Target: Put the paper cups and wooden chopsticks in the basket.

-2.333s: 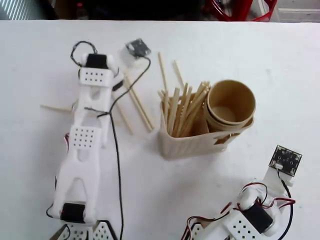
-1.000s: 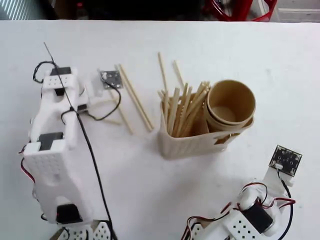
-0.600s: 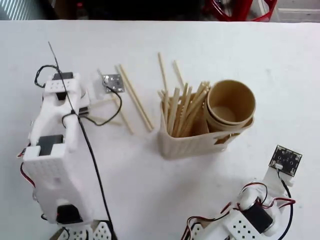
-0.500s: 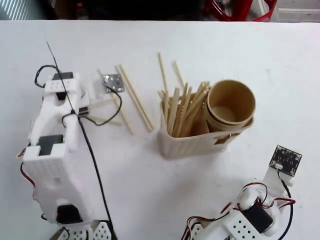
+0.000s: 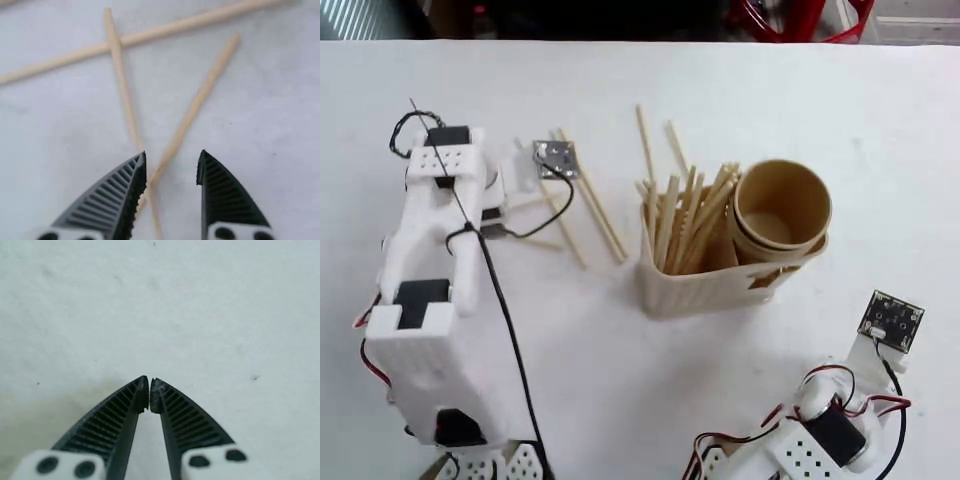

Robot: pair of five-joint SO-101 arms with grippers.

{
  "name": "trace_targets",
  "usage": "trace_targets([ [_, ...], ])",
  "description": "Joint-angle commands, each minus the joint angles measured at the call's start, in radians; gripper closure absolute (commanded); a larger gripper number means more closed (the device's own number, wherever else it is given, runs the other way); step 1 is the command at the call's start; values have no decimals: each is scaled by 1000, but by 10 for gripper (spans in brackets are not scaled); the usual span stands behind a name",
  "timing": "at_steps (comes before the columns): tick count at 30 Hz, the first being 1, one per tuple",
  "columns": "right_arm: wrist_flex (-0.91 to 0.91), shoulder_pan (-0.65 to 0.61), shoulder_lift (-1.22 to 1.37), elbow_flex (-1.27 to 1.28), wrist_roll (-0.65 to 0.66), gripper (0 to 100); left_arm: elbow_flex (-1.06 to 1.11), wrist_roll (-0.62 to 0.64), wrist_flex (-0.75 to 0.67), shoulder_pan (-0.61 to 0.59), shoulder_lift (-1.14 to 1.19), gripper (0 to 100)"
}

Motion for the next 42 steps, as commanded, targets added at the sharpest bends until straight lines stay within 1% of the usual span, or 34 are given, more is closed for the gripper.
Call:
trace_targets([
  [1,-10,7,-8,9,-3,979,-54,-229,3,16,-22,819],
  [6,-10,7,-8,9,-3,979,-55,-221,-115,5,85,819],
  [11,-10,7,-8,9,-3,979,-55,-221,-193,-8,159,819],
  [19,-10,7,-8,9,-3,979,-55,-221,-212,-15,203,825],
  [20,-10,7,-8,9,-3,979,-51,-221,-210,-15,200,840],
  [24,-10,7,-8,9,-3,979,-57,-221,-215,-12,199,967],
  [25,-10,7,-8,9,-3,979,-60,-218,-215,-12,197,976],
  [26,-10,7,-8,9,-3,979,-75,-198,-215,-12,197,974],
  [29,-10,7,-8,9,-3,979,-158,-38,-218,-12,205,954],
  [31,-10,7,-8,9,-3,979,-215,46,-226,-12,209,952],
  [38,-10,7,-8,9,-3,979,-272,163,-278,1,209,941],
  [42,-10,7,-8,9,-3,979,-267,161,-287,-5,209,831],
])
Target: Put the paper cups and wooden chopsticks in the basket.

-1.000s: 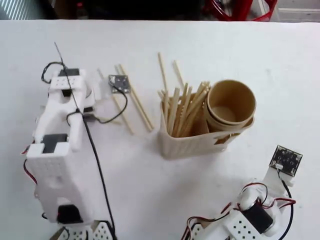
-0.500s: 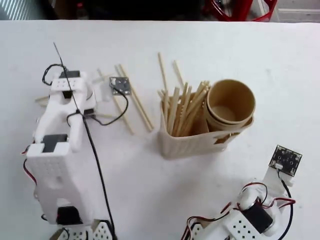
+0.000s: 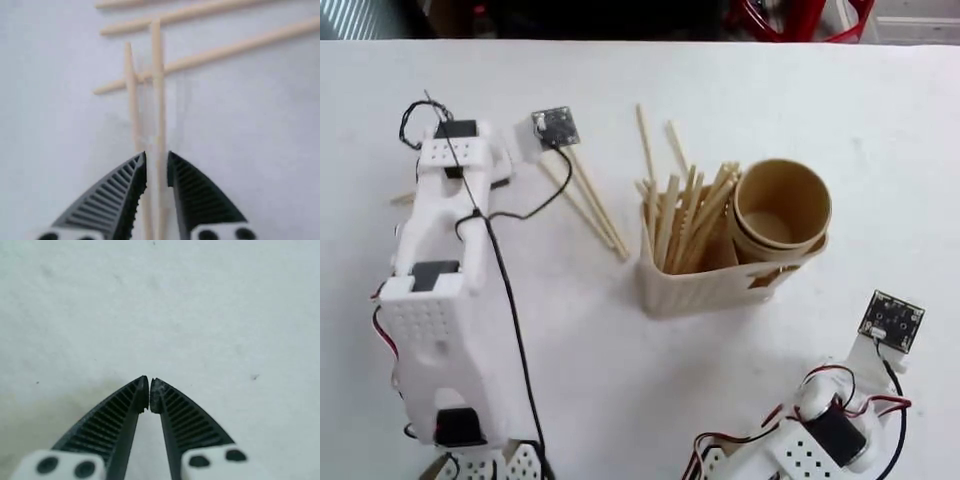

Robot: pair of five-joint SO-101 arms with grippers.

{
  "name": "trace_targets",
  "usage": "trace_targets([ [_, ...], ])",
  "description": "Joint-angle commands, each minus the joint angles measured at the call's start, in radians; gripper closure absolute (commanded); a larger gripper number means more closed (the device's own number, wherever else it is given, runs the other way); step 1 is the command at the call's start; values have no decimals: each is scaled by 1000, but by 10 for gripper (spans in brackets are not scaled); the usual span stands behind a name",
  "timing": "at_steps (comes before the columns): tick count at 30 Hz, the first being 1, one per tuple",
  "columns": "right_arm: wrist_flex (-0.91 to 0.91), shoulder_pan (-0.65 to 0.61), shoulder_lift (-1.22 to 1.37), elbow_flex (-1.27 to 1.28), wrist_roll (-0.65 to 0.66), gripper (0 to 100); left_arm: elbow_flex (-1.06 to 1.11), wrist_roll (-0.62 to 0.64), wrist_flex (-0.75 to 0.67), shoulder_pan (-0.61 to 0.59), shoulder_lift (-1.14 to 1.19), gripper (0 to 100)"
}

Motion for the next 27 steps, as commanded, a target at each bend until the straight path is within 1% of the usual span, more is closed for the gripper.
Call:
trace_targets([
  [1,-10,8,-8,9,-3,979,-48,17,-18,-5,-15,823],
  [6,-10,8,-8,9,-3,979,-55,23,-20,-5,-15,841],
  [11,-10,8,-8,9,-3,979,-48,25,-80,-5,-5,836],
  [13,-10,8,-8,9,-3,979,-69,25,-84,-4,30,810],
  [15,-10,8,-8,9,-3,979,-123,26,-80,-4,79,788],
  [19,-10,8,-8,9,-3,979,-278,75,-51,-5,208,786],
  [27,-10,8,-8,9,-3,979,-689,81,169,-2,490,786],
])
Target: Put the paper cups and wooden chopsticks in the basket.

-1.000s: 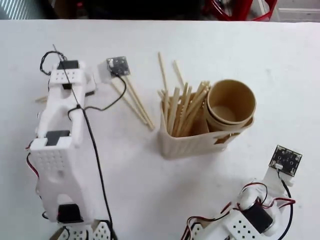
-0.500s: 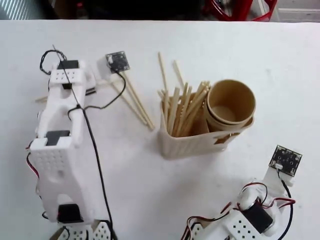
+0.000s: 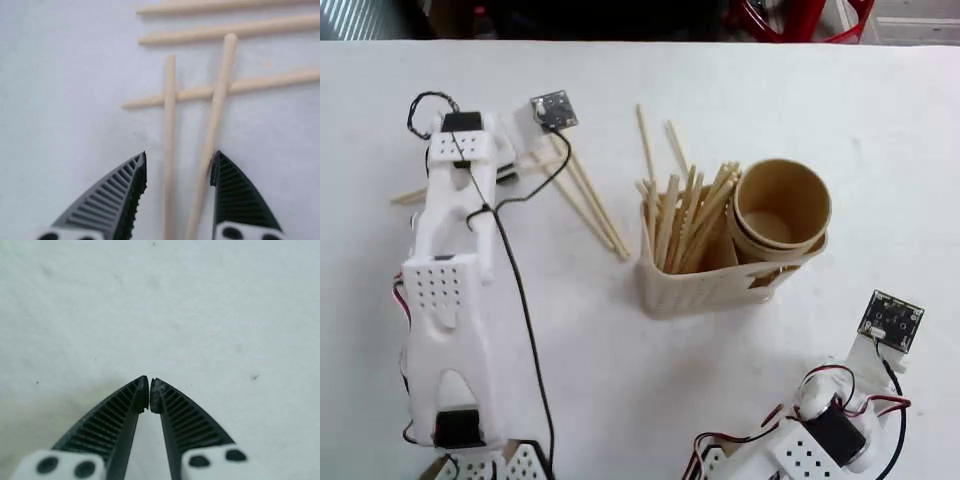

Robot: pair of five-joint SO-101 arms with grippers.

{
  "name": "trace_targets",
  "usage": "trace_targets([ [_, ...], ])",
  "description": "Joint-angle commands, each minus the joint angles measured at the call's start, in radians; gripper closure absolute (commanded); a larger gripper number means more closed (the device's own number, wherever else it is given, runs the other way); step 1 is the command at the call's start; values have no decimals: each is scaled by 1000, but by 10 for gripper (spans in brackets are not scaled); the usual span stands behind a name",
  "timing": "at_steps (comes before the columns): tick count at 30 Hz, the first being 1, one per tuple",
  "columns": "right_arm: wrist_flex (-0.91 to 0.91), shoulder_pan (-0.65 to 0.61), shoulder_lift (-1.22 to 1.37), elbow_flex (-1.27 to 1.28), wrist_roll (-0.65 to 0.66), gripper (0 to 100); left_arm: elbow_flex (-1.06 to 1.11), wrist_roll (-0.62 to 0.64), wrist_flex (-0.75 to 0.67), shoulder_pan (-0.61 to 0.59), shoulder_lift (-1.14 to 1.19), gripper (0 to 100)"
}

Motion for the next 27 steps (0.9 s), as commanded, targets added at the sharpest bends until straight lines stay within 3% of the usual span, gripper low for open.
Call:
trace_targets([
  [1,-10,8,-8,9,-3,979,-209,17,87,2,133,787],
  [9,-10,8,-8,9,-3,979,-566,9,282,4,392,972],
  [16,-10,8,-8,9,-3,979,-853,9,459,12,507,976],
  [24,-10,8,-8,9,-3,979,-845,25,644,31,286,976],
  [27,-10,8,-8,9,-3,979,-844,132,654,25,166,976],
])
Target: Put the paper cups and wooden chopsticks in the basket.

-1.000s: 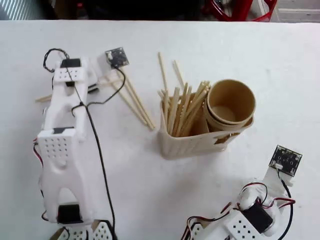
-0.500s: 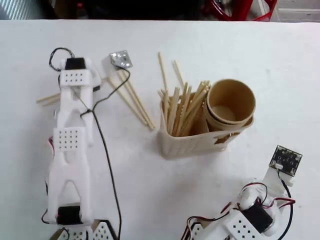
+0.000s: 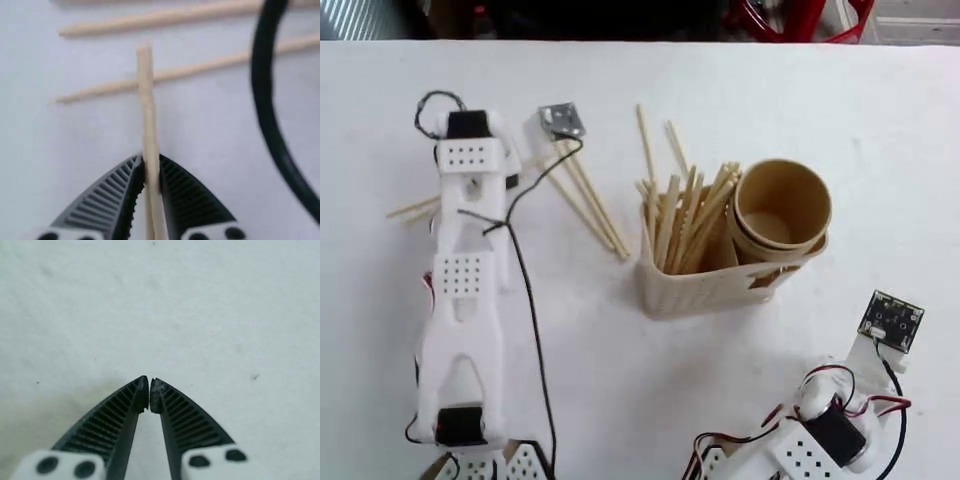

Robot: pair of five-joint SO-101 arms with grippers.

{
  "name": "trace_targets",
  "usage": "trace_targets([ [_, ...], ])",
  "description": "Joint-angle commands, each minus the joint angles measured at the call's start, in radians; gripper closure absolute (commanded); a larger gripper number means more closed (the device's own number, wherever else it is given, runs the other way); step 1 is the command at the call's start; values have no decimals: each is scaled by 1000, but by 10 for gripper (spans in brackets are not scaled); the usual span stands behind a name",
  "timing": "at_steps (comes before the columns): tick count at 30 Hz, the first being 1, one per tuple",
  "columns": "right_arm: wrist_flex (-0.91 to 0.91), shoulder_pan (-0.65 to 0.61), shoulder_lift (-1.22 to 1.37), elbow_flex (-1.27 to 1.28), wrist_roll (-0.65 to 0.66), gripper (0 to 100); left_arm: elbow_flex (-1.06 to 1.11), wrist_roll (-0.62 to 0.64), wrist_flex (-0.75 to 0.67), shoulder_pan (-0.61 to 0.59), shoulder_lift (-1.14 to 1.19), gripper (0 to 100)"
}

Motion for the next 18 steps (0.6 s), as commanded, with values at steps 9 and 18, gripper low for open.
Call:
trace_targets([
  [9,-10,7,-7,9,-3,979,-2,413,26,-1,-510,977],
  [18,-10,7,-7,9,-3,979,569,559,23,74,-1073,977],
])
